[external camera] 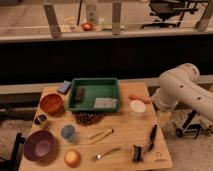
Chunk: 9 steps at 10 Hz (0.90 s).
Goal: Place banana in red bowl
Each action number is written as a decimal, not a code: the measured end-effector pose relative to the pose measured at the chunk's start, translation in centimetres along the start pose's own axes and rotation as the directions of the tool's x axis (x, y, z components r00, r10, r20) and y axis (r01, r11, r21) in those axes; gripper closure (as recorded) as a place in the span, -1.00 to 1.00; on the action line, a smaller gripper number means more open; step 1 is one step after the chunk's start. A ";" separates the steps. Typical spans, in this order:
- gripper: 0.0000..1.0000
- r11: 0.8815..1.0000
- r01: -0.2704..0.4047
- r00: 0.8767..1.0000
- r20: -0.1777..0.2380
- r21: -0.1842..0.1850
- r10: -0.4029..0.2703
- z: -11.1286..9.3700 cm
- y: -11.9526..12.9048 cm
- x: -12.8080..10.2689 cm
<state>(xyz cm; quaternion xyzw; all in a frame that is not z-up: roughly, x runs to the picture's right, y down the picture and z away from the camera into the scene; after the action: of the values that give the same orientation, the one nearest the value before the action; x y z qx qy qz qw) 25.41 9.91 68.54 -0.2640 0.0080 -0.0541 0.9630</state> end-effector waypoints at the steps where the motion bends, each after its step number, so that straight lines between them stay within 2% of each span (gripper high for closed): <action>1: -0.60 1.000 0.013 1.000 -0.004 0.004 -0.013 0.0 0.0 0.0; 2: -0.60 0.999 0.035 0.999 -0.009 0.008 -0.035 0.1 0.0 -0.1; 3: -0.60 0.996 0.083 0.997 -0.013 0.013 -0.083 0.1 -0.2 -1.1; 5: -0.60 0.991 0.134 0.991 -0.016 0.020 -0.134 0.1 -0.5 -2.6; 9: -0.60 0.973 0.228 0.974 -0.025 0.037 -0.227 0.2 -0.9 -4.1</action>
<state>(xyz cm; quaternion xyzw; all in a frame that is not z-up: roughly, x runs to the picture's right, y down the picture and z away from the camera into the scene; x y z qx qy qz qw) 21.20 9.71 69.10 -0.2436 -0.0133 -0.1670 0.9553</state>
